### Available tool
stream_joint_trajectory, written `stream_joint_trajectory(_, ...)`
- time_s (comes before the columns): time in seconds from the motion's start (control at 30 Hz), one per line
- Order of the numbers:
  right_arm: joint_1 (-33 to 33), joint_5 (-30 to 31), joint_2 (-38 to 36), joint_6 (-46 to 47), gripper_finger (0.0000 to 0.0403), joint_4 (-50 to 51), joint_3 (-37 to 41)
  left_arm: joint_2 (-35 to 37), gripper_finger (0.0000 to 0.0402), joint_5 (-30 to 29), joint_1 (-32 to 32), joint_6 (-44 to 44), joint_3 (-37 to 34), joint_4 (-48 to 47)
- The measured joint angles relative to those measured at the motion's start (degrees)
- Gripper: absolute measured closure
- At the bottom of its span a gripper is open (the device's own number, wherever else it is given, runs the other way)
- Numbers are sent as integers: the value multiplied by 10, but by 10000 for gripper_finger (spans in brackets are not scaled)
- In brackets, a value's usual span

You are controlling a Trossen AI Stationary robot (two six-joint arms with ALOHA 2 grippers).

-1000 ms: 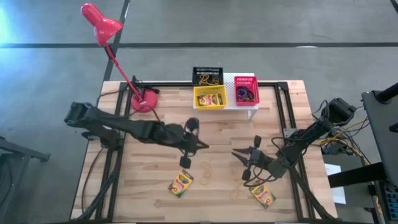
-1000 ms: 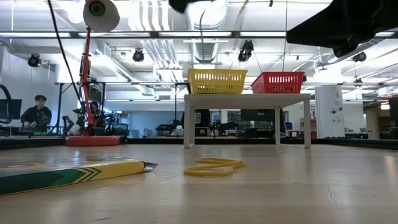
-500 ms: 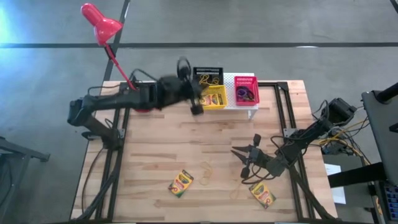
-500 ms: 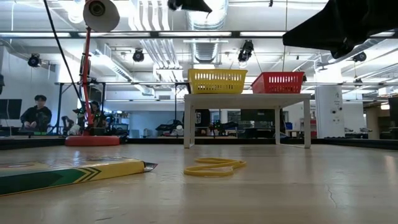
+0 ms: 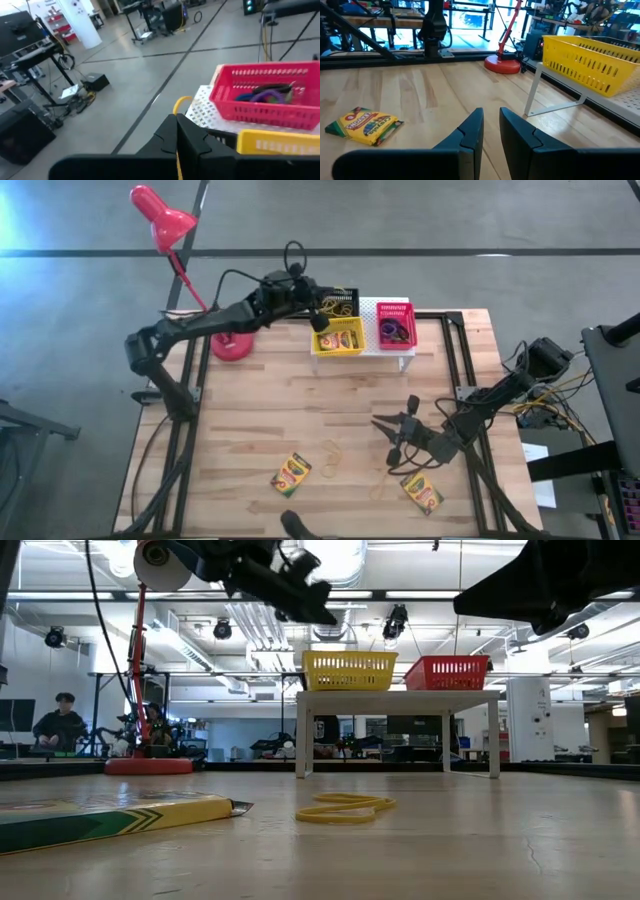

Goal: Pick & Place Office Desk Supplies
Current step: Put the yellow rubber band into the black bin on the shelf, then put the yellow crayon box into the yellow bin on the shelf

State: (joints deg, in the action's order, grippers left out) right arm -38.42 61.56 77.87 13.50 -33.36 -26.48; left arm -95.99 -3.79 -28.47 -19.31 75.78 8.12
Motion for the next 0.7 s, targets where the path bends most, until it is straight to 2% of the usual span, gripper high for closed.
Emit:
stream_joint_trajectory(0.23, 1, 0, 0, 3, 346, 0, 0, -39, 401, -41, -2, -2, 19, 9)
stream_joint_trajectory(0.37, 1, 0, 0, 20, 346, 1, 1, -40, 394, -59, -2, 2, 20, -39)
stream_joint_trajectory(0.53, 1, 0, 0, 26, 346, 1, 4, -37, 332, -49, -1, 3, 51, -153)
stream_joint_trajectory(0.7, 1, 0, 0, 26, 346, 1, 4, -35, 274, -41, 9, 57, 130, -313)
